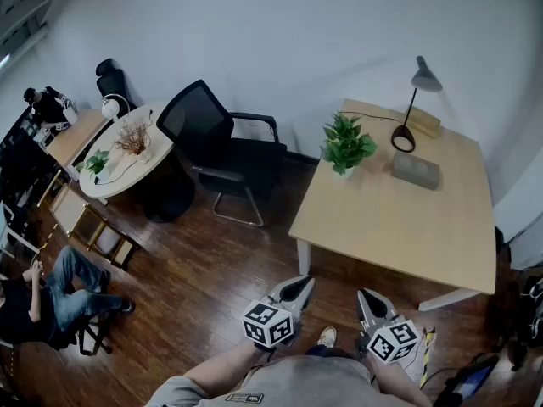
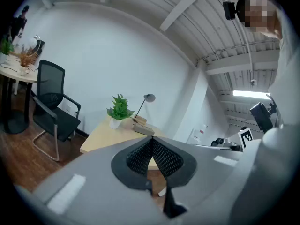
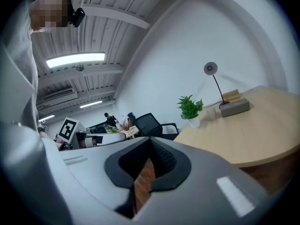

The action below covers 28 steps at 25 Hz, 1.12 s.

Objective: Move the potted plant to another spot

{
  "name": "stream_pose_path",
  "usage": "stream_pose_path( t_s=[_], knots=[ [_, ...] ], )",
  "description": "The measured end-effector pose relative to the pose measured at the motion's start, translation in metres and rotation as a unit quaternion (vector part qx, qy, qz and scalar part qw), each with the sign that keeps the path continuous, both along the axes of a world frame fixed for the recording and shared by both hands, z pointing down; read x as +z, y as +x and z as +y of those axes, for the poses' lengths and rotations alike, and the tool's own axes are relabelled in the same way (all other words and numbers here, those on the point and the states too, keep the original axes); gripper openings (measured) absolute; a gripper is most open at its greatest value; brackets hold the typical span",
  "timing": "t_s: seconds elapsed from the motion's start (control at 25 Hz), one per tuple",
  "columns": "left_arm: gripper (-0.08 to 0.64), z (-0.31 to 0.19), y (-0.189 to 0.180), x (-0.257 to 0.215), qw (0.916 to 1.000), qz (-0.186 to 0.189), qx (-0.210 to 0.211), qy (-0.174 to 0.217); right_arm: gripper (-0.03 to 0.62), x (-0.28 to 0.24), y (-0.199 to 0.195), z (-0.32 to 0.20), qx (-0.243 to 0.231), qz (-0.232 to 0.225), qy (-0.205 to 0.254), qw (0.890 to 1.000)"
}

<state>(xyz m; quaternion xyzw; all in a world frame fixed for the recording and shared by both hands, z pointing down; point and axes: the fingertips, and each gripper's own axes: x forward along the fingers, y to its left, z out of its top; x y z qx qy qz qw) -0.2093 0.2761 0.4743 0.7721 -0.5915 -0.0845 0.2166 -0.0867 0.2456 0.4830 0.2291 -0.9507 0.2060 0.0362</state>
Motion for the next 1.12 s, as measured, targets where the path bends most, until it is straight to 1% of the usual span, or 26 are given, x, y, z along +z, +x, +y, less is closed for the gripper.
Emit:
stream_pose_path(
  t_s=[0.24, 0.44, 0.68, 1.0, 1.12],
  knots=[
    [0.000, -0.063, 0.001, -0.004, 0.9998, -0.003, -0.022, -0.005, 0.005, 0.002, 0.006, -0.067, -0.012, 0.009, -0.003, 1.000],
    [0.000, -0.106, -0.017, 0.000, 0.9993, -0.006, -0.032, -0.017, 0.005, 0.006, -0.010, -0.117, -0.014, 0.013, -0.006, 1.000],
    [0.000, -0.169, -0.054, 0.022, 0.9993, 0.000, -0.022, -0.030, 0.005, 0.022, -0.051, -0.184, -0.002, 0.025, -0.003, 1.000],
    [0.000, -0.264, -0.101, 0.037, 0.9986, 0.006, 0.011, -0.052, 0.005, 0.039, -0.098, -0.266, 0.021, 0.083, 0.008, 0.996],
    [0.000, -0.294, -0.121, 0.047, 0.9977, 0.006, 0.014, -0.066, 0.005, 0.049, -0.116, -0.292, 0.021, 0.100, 0.010, 0.995]
  ],
)
